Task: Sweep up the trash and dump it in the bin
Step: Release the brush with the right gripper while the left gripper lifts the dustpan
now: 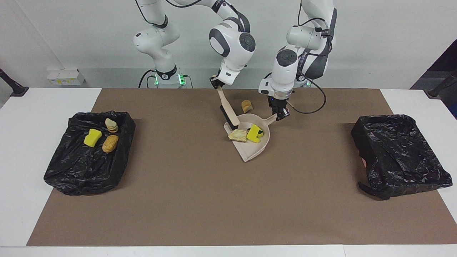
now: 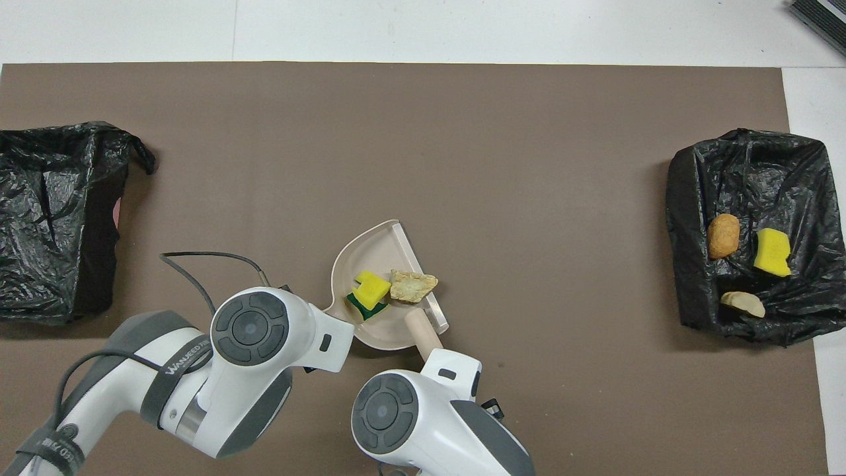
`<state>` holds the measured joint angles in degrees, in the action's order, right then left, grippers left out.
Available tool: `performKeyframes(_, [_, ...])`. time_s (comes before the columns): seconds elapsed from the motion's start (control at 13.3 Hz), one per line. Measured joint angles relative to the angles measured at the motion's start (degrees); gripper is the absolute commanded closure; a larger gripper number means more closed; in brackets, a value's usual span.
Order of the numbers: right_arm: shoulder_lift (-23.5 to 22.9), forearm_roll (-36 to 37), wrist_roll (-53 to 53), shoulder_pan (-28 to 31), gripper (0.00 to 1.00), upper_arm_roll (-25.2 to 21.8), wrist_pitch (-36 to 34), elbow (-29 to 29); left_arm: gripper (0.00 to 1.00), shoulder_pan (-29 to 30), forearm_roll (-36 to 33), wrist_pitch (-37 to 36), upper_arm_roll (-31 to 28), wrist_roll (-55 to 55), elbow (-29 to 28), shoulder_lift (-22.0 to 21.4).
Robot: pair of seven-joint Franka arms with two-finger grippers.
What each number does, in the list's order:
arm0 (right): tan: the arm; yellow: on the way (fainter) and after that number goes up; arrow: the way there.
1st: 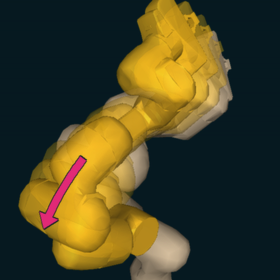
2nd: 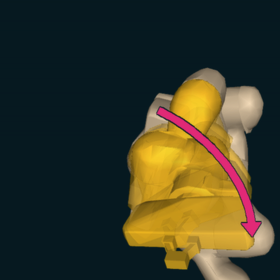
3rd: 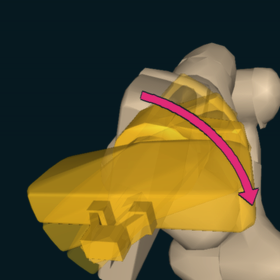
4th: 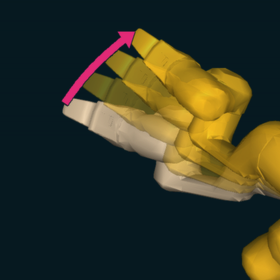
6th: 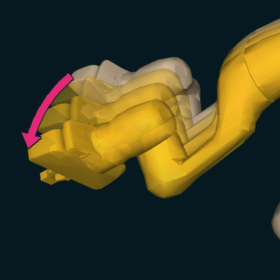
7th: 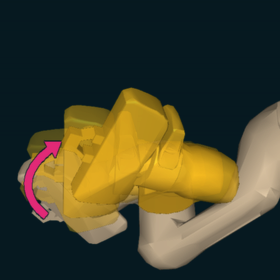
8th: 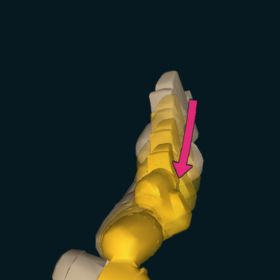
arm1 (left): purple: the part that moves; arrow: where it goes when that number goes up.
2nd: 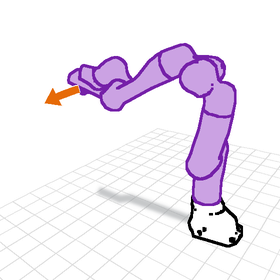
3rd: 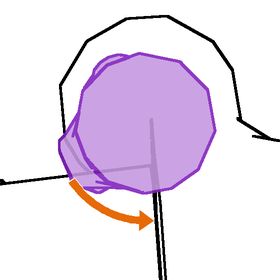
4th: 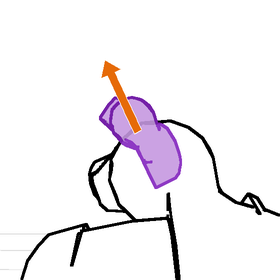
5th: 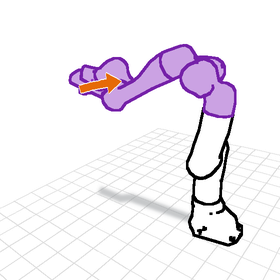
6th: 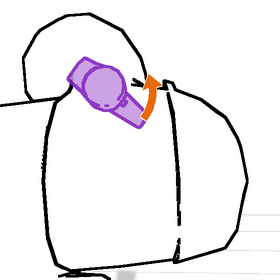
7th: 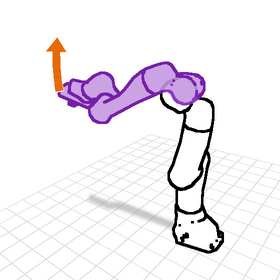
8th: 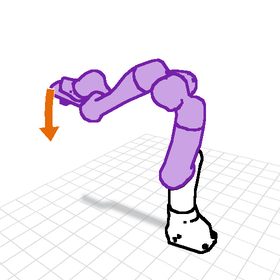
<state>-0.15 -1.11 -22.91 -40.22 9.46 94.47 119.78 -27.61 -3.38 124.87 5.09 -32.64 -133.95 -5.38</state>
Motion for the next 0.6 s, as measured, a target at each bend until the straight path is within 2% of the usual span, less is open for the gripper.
performKeyframes(0.22, [0.72, -0.30, -1.80, -0.01, 1.00, 0.66, -2.05, -0.20, 1.00, 0.00, 0.00, 0.00, 0.00, 0.02, 0.00, 0.00])
performKeyframes(0.6, [3.44, -0.82, -11.91, 0.75, 1.00, 0.39, -8.26, -0.43, 1.00, 0.00, 0.06, 0.13, -0.04, 1.06, 0.00, 0.00])
